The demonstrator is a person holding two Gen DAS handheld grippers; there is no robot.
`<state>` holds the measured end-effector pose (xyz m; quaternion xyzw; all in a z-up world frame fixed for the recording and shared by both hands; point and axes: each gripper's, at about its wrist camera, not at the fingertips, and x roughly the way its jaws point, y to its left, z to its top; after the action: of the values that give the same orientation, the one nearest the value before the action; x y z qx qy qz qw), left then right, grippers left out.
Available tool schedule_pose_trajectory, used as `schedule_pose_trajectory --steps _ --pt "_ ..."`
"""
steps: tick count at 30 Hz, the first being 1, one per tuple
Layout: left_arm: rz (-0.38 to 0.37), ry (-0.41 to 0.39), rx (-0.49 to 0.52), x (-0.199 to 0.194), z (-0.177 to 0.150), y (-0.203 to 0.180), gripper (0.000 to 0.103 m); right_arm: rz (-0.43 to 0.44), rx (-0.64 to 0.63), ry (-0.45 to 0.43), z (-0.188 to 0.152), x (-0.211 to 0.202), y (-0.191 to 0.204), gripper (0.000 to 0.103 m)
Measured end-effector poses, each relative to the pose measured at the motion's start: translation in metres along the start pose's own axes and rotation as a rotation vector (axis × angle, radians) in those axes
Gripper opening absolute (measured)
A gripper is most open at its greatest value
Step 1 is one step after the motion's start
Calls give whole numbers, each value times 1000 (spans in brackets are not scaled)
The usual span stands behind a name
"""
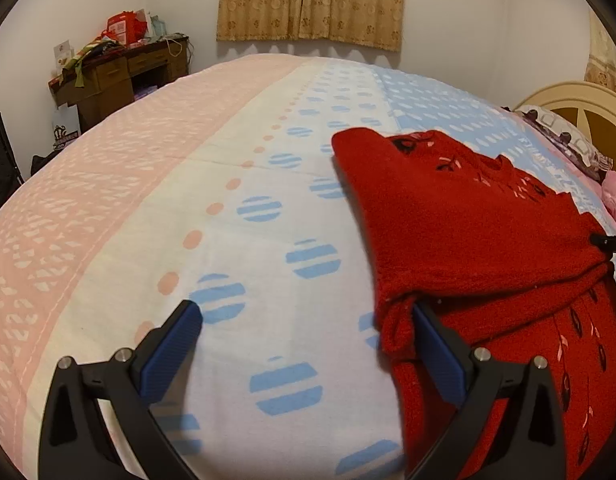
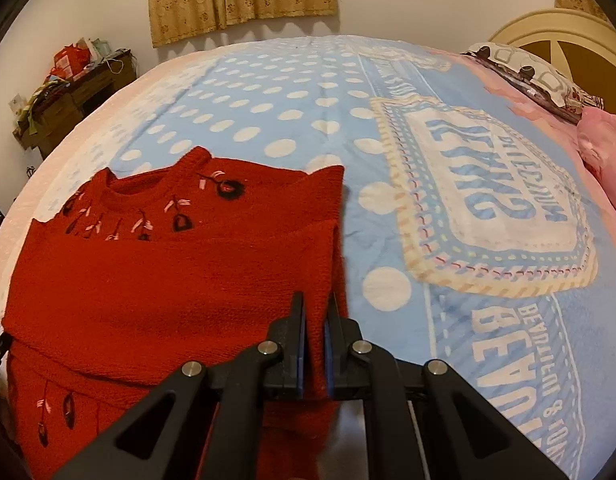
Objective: Fold small clothes
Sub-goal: 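Fold the gripped side edge inward over the body with the right tool, then open the right tool and release the folded side edge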
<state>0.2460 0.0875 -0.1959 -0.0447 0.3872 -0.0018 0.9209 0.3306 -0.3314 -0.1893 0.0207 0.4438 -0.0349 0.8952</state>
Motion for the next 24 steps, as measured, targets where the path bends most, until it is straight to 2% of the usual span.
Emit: schedule_pose_trajectory --steps 5,8,9,10,11,15,18,19,21,24 --pt "-21 35 -28 -4 -1 6 103 10 -1 33 2 3 -1 7" --pt "-44 68 -32 -13 -2 9 103 18 -20 42 1 -5 -2 19" --pt "-53 71 -35 -18 -2 10 103 5 -25 34 0 -12 -3 35" --pt "-47 64 -30 -25 -2 11 103 -10 -33 21 0 -17 -4 59" --pt "-29 52 -22 -31 -2 12 103 -17 -39 3 -1 -23 -4 67" --pt "-13 -9 -5 -47 12 9 103 56 -71 -92 0 -48 10 68" --pt "13 -13 31 -37 27 0 103 149 -138 -106 0 -52 33 68" --pt "27 -16 48 -30 32 -5 103 173 -176 -94 -1 -49 45 68" --pt "62 16 79 -10 36 -12 103 152 -217 -53 -4 -36 58 68" --pt "99 74 102 13 34 -14 103 96 -165 28 -7 -12 47 68"
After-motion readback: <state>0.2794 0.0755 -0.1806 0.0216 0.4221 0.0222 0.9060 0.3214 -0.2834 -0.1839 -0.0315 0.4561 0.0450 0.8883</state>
